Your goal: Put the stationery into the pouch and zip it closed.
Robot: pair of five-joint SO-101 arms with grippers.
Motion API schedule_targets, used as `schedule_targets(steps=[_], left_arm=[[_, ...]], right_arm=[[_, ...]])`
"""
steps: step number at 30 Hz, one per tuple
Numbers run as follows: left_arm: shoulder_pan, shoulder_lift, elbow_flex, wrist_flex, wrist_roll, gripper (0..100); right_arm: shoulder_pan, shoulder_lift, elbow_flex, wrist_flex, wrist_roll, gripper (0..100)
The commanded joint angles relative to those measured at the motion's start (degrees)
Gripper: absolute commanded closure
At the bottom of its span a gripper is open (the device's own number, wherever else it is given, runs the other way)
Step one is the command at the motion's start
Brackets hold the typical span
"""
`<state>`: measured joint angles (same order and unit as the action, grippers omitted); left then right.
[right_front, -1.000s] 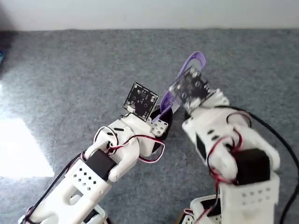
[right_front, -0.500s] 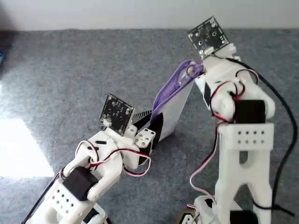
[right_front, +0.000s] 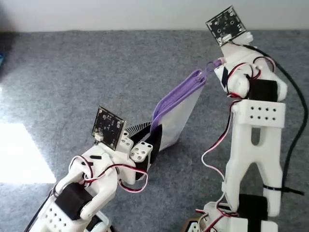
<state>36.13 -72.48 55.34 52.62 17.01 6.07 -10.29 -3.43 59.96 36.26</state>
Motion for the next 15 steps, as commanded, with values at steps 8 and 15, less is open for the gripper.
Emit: schedule_targets(steps=[8,15], left_arm=[[-0.4,-4.0,-0.5,3.5,1.1,99],[-0.4,-4.0,-0.5,3.5,1.1,99]], right_arm=[[7.3,2.1,-3.4,-3.3,2.0,99.1],[7.1,1.4,-3.6,-2.7,2.2,99.1]])
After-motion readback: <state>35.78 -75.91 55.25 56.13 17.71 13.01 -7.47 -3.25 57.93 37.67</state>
